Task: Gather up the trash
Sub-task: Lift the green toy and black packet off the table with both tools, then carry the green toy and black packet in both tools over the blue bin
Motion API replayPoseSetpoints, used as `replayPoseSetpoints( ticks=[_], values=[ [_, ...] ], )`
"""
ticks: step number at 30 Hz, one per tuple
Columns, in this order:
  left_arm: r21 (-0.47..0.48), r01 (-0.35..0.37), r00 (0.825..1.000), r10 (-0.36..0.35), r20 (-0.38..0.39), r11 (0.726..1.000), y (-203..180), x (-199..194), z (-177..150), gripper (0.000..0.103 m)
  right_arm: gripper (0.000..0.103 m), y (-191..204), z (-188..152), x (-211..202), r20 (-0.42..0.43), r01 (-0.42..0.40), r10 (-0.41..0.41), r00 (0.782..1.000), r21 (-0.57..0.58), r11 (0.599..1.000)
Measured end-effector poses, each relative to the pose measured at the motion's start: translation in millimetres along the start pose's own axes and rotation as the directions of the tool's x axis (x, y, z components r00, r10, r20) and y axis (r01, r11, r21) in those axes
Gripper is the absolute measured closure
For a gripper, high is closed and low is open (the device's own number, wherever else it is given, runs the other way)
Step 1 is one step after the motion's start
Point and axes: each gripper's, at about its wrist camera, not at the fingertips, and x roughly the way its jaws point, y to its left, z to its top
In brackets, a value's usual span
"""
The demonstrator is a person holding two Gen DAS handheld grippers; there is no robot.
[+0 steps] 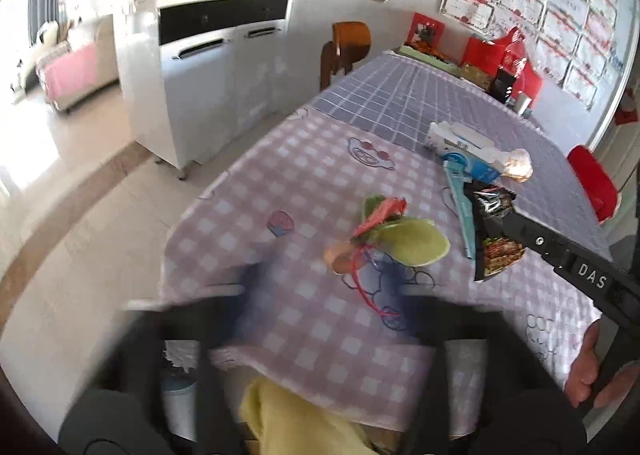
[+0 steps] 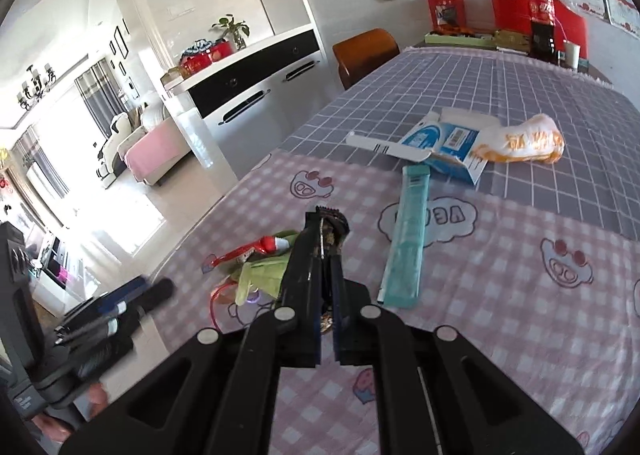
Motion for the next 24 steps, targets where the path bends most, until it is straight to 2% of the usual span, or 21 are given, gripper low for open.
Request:
replayPoseSetpoints(
  ticks=[2,8,11,14,15,16,17,19,24],
  values=[
    [0.017,0.036,0.999,-0.036,0.000,0.999,-4,4,-2,0.019,0.098,-5,0,-2,0.006,0.014,-0.014,1.000,0.013,1.000],
    [0.057,0.057,0.996,-0.053,-0.071,0.997,-24,41,1,0.018,0.098,-30,5,-10,0.025,0.063,-0.065,0.998,0.050,0.997],
    [0.081,0.090,0.991,-0.082,-0.102,0.993,-38,62,4,0.018,0.098,-43,7,-11,0.024,0.089,-0.091,0.996,0.063,0.994],
    [0.095,0.082,0.988,-0.069,-0.135,0.992,-48,86,5,0.019,0.098,-55,9,-7,0.014,0.110,-0.111,0.994,0.084,0.990],
    [0.094,0.074,0.987,-0.059,-0.147,0.993,-49,94,5,0.022,0.098,-59,9,-6,0.010,0.115,-0.116,0.993,0.091,0.989],
    [0.100,0.052,0.989,-0.037,-0.145,0.994,-50,98,4,0.037,0.098,-62,10,-5,0.007,0.120,-0.121,0.993,0.096,0.988],
    [0.114,0.038,0.991,-0.023,-0.132,0.993,-52,97,4,0.063,0.098,-64,10,-5,0.005,0.122,-0.123,0.992,0.098,0.988],
    [0.071,0.100,0.983,-0.087,-0.164,0.992,-46,95,5,0.072,0.098,-67,10,-2,0.000,0.128,-0.129,0.992,0.101,0.987],
    [0.044,0.058,0.986,-0.050,-0.158,0.997,-34,80,1,0.078,0.098,-65,8,1,-0.005,0.105,-0.105,0.994,0.100,0.989]
  ],
)
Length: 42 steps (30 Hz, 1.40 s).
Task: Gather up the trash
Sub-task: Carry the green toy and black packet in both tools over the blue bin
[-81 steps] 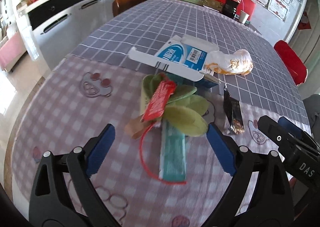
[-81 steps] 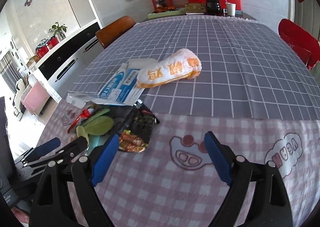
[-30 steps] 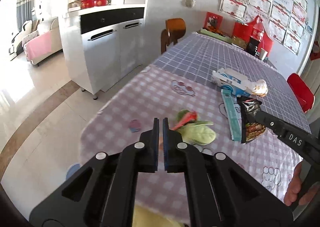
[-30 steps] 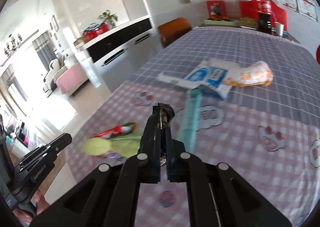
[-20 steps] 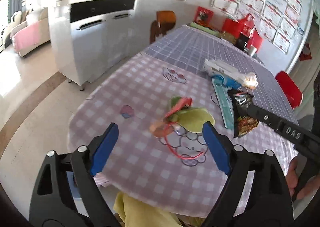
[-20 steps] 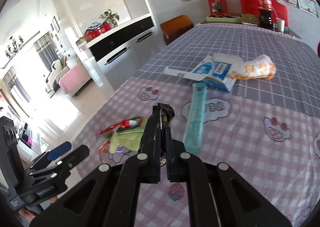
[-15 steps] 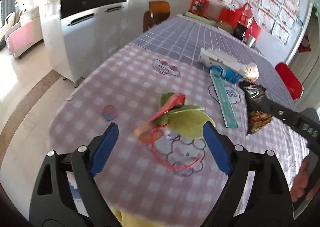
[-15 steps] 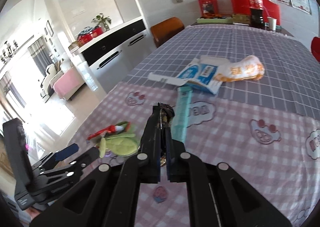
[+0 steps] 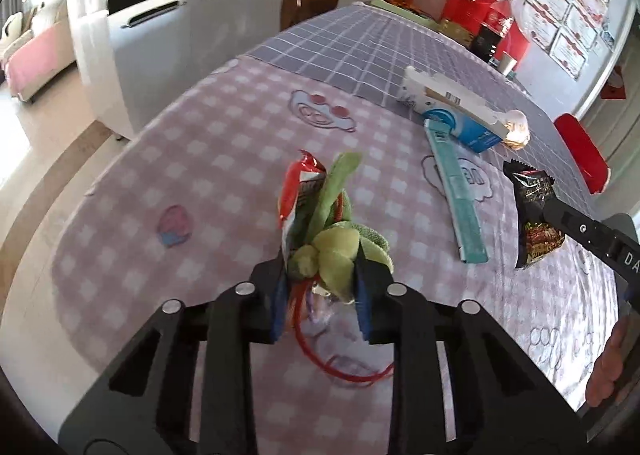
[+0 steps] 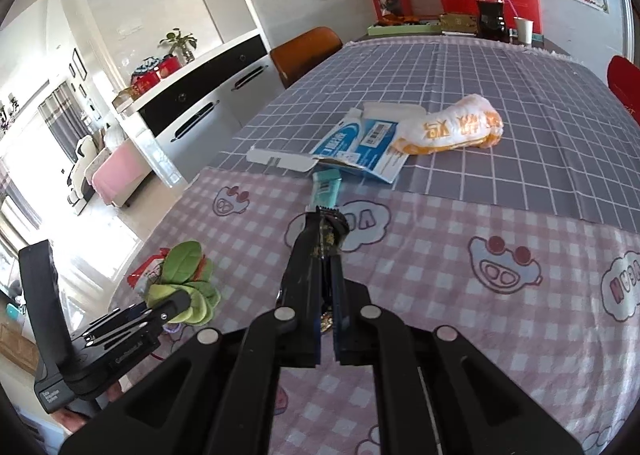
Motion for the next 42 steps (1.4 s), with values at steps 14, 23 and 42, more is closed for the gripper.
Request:
replayPoseSetpoints(
  ticks=[14,23,42],
  values=[
    [-0.070,0.183,0.983,-0.185,-0.020,0.981,14,-41,-11,0.070,0.098,29,-12,-23,0.024,-0.081,0.082,0.996,-0.033,0.996],
    [0.030,0.077,0.996,-0.076,-0.057,0.997,-15,-23,-26,0.082,0.098,-1,-18,-36,0.041,-0.026,0.025,0.999,0.024,0.999],
    [-0.038,-0.099,0.987,0.103,0.123,0.994,31,-108,-24,0.083,0.098,91,-22,-44,0.031,-0.196,0.203,0.979,-0.150,0.969]
  ],
)
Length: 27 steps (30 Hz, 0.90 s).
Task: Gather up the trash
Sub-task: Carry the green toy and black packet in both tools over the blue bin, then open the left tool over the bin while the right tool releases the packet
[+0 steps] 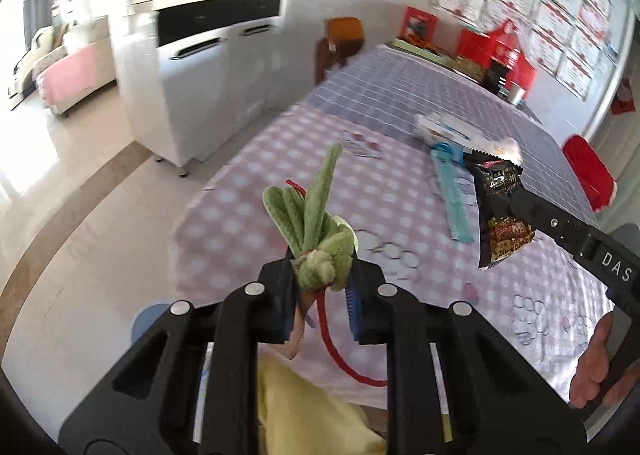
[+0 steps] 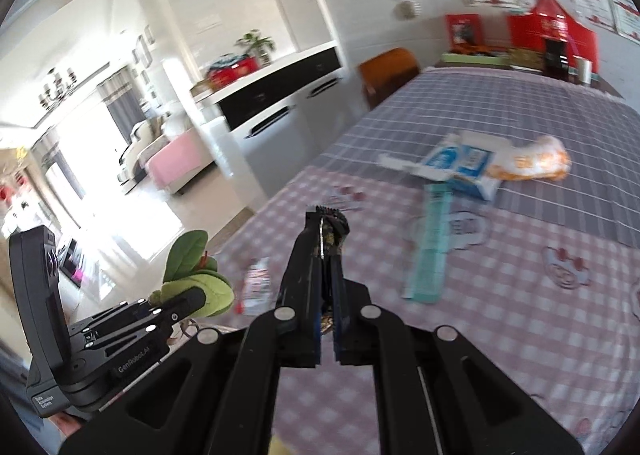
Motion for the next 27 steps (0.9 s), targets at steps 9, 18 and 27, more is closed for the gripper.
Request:
replayPoseSetpoints(
  ticks=[9,18,27],
  values=[
    [-0.122,-0.136,0.991,0.137,-0.003,0.983,79,-31,-19,0.083,0.098,87,-8,34,-0.074,-0.143,0.135,0.988,-0.117,0.983],
    [-0.233,-0.245,0.969,0.233,-0.075,0.941,147,-41,-50,0.083,0.098,169,-32,72,-0.196,-0.261,0.220,0.955,-0.213,0.941],
    [-0.301,-0.301,0.952,0.268,-0.147,0.905,211,-29,-67,0.057,0.098,219,-56,114,-0.296,-0.310,0.230,0.927,-0.262,0.914]
  ],
)
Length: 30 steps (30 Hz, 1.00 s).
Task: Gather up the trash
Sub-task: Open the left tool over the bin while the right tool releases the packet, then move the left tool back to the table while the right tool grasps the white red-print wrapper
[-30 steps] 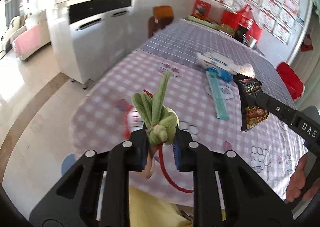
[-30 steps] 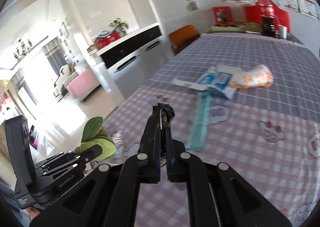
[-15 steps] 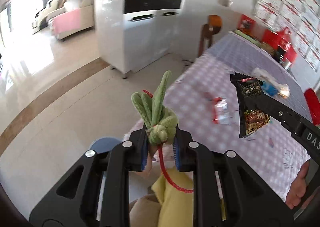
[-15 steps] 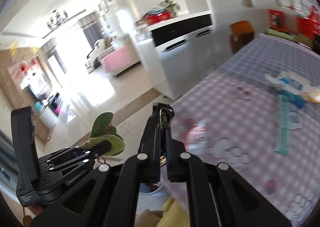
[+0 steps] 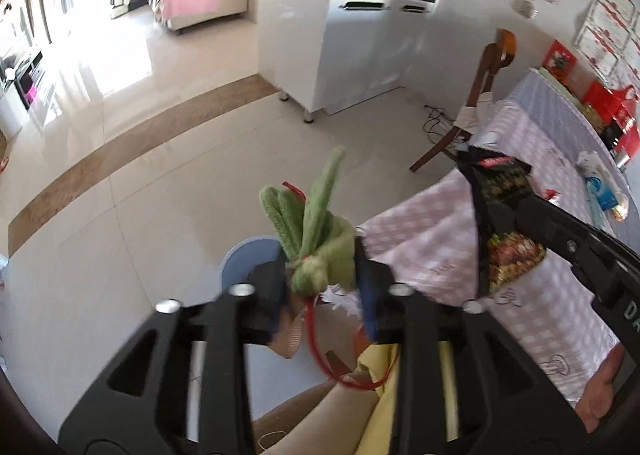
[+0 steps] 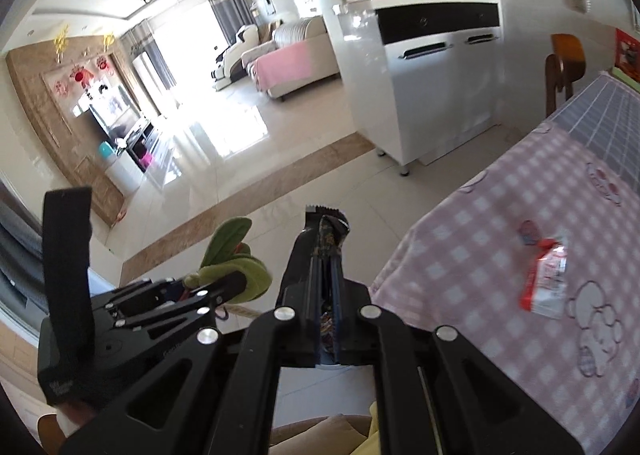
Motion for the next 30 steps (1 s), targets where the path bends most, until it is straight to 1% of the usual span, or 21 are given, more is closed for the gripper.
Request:
replayPoseSetpoints(
  ticks=[1,3,7,11,14,15,16,17,19,21,24,27,30],
  values=[
    [-0.005,-0.002,1.000,0.002,0.003,1.000,2,2,1,0.048,0.098,1,0,5,-0.008,0.001,-0.001,1.000,-0.001,1.000],
    [-0.021,-0.006,1.000,0.006,0.000,1.000,12,7,3,0.048,0.098,3,0,14,-0.025,0.008,-0.008,1.000,-0.006,1.000],
    [-0.060,-0.037,0.999,0.036,-0.020,0.998,30,15,0,0.048,0.098,6,2,33,-0.058,0.017,-0.018,0.998,-0.017,1.000],
    [-0.095,-0.059,0.998,0.056,-0.041,0.994,48,20,-8,0.048,0.098,20,3,58,-0.103,0.004,-0.008,0.995,-0.039,0.999],
    [-0.128,-0.081,0.996,0.075,-0.054,0.988,61,18,-18,0.048,0.093,38,4,80,-0.156,0.001,-0.011,0.988,-0.059,0.998],
    [-0.142,-0.089,0.995,0.082,-0.053,0.986,67,16,-22,0.048,0.069,43,7,87,-0.175,0.012,-0.023,0.984,-0.059,0.998],
    [-0.149,-0.094,0.995,0.087,-0.052,0.984,72,14,-24,0.048,0.052,46,9,92,-0.187,0.021,-0.031,0.982,-0.054,0.998],
    [-0.162,-0.106,0.994,0.099,-0.051,0.981,77,11,-27,0.048,0.037,48,11,93,-0.173,0.018,-0.025,0.985,-0.040,0.999],
    [-0.175,-0.122,0.992,0.115,-0.050,0.977,84,6,-30,0.048,0.037,51,11,87,-0.138,0.011,-0.018,0.990,-0.048,0.999],
    [-0.183,-0.135,0.991,0.128,-0.045,0.974,88,1,-34,0.048,0.037,56,10,85,-0.135,0.019,-0.029,0.990,-0.074,0.997],
    [-0.197,-0.137,0.990,0.133,-0.037,0.971,93,-4,-37,0.048,0.037,53,5,82,-0.148,0.011,-0.021,0.989,-0.067,0.998],
    [-0.182,-0.132,0.991,0.129,-0.030,0.974,87,-6,-39,0.048,0.037,43,4,73,-0.145,0.018,-0.027,0.989,-0.062,0.998],
    [-0.165,-0.113,0.994,0.110,-0.024,0.980,75,-6,-36,0.048,0.037,36,2,58,-0.134,0.021,-0.028,0.991,-0.052,0.998]
  ],
)
